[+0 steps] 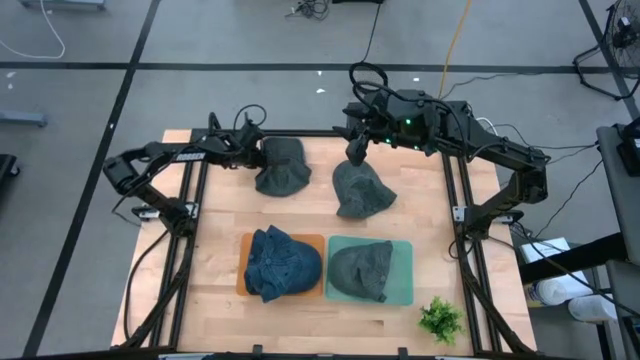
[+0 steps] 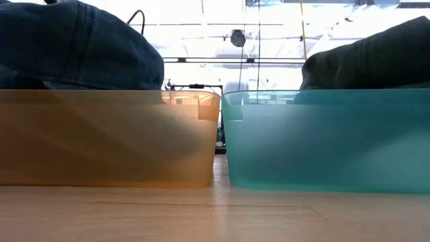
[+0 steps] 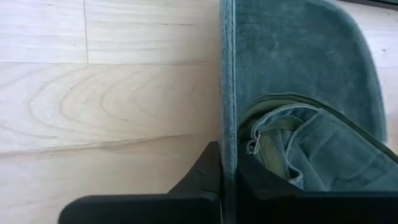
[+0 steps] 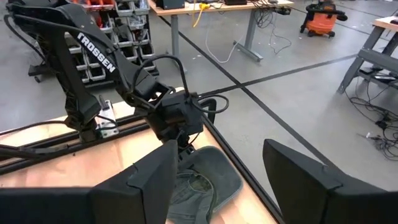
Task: Pick & Place hat
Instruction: Put the left gray cap into the blue green bin
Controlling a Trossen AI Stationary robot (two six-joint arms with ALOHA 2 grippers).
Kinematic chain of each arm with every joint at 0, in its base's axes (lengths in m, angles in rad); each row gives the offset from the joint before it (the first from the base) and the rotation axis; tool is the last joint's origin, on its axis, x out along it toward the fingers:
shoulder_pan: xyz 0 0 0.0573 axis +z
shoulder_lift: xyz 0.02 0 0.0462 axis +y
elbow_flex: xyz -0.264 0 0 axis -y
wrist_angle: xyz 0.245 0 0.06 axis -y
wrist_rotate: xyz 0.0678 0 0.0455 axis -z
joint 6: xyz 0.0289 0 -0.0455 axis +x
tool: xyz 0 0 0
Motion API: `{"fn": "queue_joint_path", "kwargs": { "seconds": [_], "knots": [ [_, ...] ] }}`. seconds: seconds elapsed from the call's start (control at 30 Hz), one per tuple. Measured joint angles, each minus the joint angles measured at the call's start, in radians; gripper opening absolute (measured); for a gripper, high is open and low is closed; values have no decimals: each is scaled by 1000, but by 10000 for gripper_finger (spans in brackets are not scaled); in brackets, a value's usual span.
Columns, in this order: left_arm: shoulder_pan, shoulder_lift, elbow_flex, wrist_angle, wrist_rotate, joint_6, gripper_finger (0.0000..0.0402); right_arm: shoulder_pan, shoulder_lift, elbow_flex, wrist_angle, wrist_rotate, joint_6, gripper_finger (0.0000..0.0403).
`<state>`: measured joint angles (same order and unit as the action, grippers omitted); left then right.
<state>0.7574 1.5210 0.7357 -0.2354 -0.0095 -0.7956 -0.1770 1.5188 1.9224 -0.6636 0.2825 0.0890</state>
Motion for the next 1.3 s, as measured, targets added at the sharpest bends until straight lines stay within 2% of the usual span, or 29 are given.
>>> {"fn": "queue_joint_path", "kwargs": {
  "seconds": [0.2,0.6,0.8,0.9,1.03,1.3],
  "knots": [
    [-7,-73,8,6,8,31,8,3,-3,0,0,-1,35,226],
    [-46,-394,9,133,-20,216,8,2,-47,-1,8,-9,217,226],
    [-82,-544,9,299,-11,343,8,2,-66,0,45,-142,265,226],
    [-105,-600,10,444,51,423,8,2,-73,-1,56,-183,264,226],
    [-138,-656,10,608,132,509,8,2,-76,0,67,-181,267,226],
    [-193,-700,10,861,311,552,7,2,-74,0,79,-235,291,226]
  ]
}}
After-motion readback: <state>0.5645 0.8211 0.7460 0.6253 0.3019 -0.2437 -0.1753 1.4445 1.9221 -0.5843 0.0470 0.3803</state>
